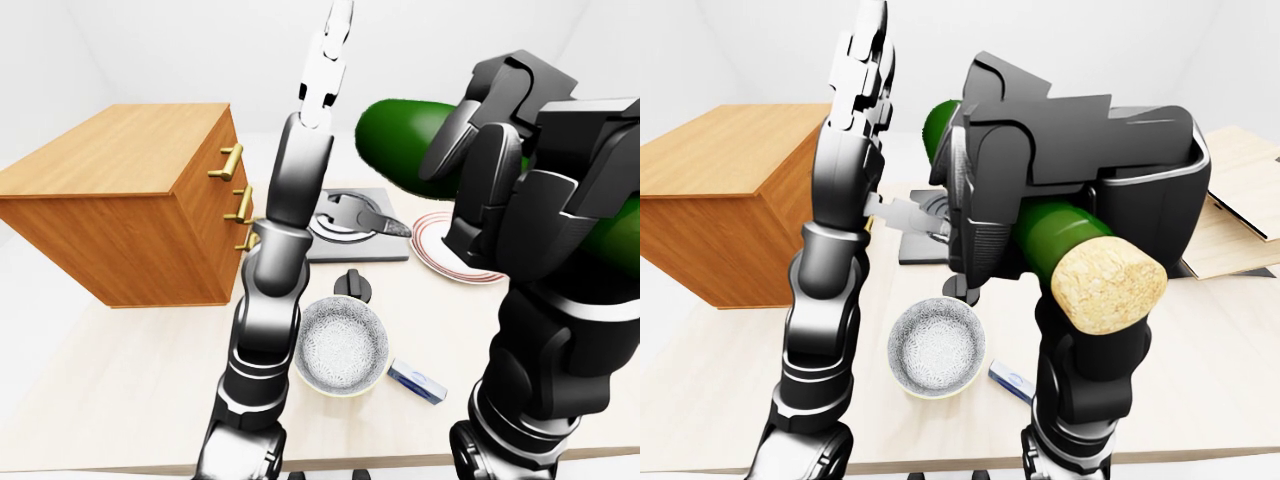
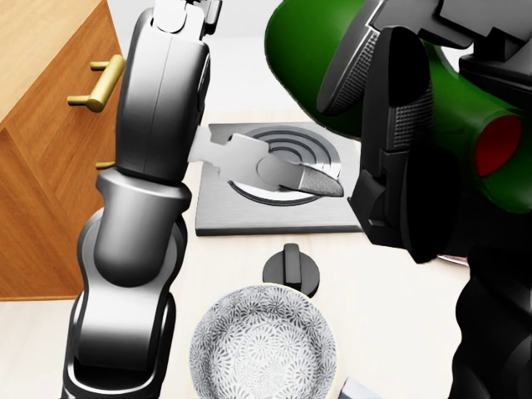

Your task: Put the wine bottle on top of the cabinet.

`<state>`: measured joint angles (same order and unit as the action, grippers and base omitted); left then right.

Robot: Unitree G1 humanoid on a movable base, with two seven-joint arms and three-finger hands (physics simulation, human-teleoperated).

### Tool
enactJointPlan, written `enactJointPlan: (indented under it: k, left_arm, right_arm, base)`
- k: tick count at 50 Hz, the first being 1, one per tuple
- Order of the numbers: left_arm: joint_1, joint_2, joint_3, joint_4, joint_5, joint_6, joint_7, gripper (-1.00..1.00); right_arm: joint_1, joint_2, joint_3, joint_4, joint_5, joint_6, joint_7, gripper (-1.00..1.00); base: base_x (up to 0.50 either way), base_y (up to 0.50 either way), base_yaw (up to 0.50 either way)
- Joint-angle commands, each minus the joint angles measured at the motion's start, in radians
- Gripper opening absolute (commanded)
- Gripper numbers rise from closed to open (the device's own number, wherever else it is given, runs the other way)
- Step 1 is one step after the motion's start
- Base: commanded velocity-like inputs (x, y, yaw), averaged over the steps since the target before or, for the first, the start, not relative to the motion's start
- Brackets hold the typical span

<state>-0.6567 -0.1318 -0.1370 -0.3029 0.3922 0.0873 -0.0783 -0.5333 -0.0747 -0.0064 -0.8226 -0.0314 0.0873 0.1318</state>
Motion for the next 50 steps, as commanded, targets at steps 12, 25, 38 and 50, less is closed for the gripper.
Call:
enactJointPlan:
  k: [12,25,38,50]
  left_arm:
    - [-0.055,-0.064,-0.045,-0.06,0.062,0.0,-0.021,1.0]
    - [-0.076,-0.105,-0.068,-0.107,0.105,0.0,-0.054,1.0]
    - [-0.094,-0.153,-0.087,-0.076,0.133,0.0,-0.051,1.0]
    - [-0.118,-0.175,-0.071,0.072,0.103,0.0,0.001,1.0]
  right_arm:
    - [0.015,-0.009,-0.024,-0.035,-0.015,0.0,-0.057,-1.0]
    - [0.014,-0.009,-0.017,-0.024,-0.01,0.0,-0.067,-1.0]
    - [0.005,-0.007,-0.012,-0.036,-0.009,0.0,-0.07,-1.0]
    - [0.021,-0.004,-0.008,-0.04,-0.011,0.0,-0.072,-1.0]
  base:
    - [0.0,0.0,0.0]
    - [0.0,0.0,0.0]
    - [0.0,0.0,0.0]
    - [0.0,0.0,0.0]
